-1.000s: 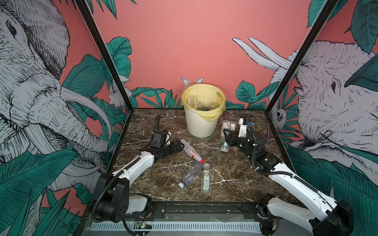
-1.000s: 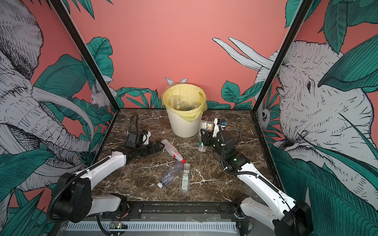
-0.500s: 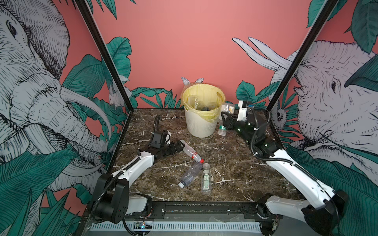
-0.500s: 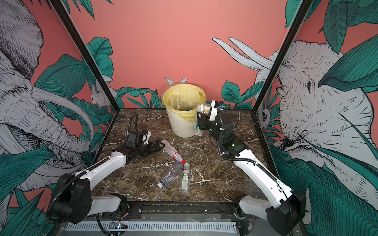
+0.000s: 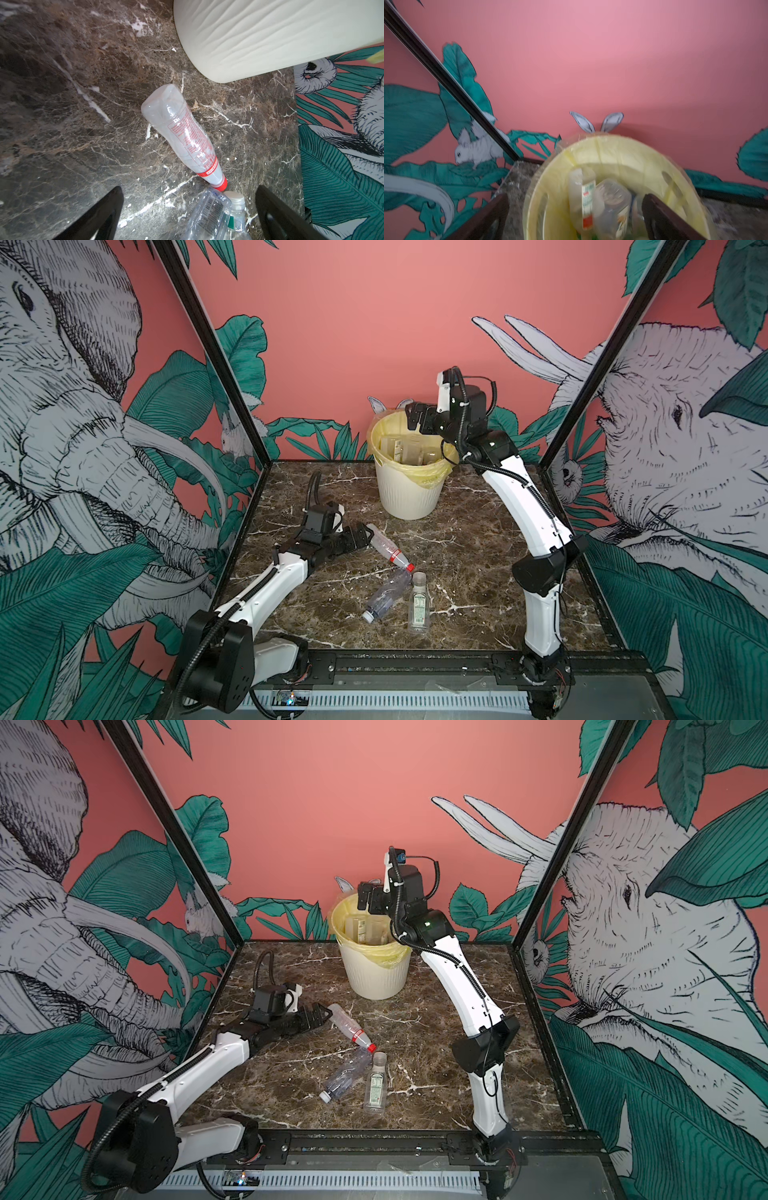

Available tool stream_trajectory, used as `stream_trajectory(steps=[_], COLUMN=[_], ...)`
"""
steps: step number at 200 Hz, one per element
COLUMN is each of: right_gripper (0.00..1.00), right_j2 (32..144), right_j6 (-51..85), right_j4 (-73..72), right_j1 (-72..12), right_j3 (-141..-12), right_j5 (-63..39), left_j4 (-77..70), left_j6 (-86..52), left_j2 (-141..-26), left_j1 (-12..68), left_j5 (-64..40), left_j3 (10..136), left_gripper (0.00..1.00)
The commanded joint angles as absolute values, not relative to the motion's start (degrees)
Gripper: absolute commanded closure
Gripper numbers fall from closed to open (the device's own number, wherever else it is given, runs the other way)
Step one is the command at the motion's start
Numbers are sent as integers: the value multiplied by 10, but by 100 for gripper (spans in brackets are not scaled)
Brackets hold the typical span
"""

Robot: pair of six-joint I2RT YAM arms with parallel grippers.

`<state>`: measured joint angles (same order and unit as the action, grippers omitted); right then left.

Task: Throw the plastic bottles in the bin
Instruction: Throw the plastic bottle into the trash bin, then pick up the plastic bottle from the bottom-center of the table.

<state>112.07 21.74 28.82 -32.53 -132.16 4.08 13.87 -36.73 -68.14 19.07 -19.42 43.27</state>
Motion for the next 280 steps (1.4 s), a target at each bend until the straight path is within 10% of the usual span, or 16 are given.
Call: stream_trajectory(steps=[1, 129, 280], right_gripper=[1, 1, 1], right_j2=[996, 660, 628], right_j6=[196, 292, 413], right_j4=[181, 78, 132], right_j1=[-337, -339, -338], right_j3=[-1162, -629, -500], right_j5=[31, 107, 49], left_j4=[176, 200, 258], left_j6=[-339, -323, -317], left_j2=[-656, -666, -639], left_j1=[188, 188, 251], left_j5=[-185, -240, -268], left_j3=[461, 462, 439], left_gripper=[1, 1, 1])
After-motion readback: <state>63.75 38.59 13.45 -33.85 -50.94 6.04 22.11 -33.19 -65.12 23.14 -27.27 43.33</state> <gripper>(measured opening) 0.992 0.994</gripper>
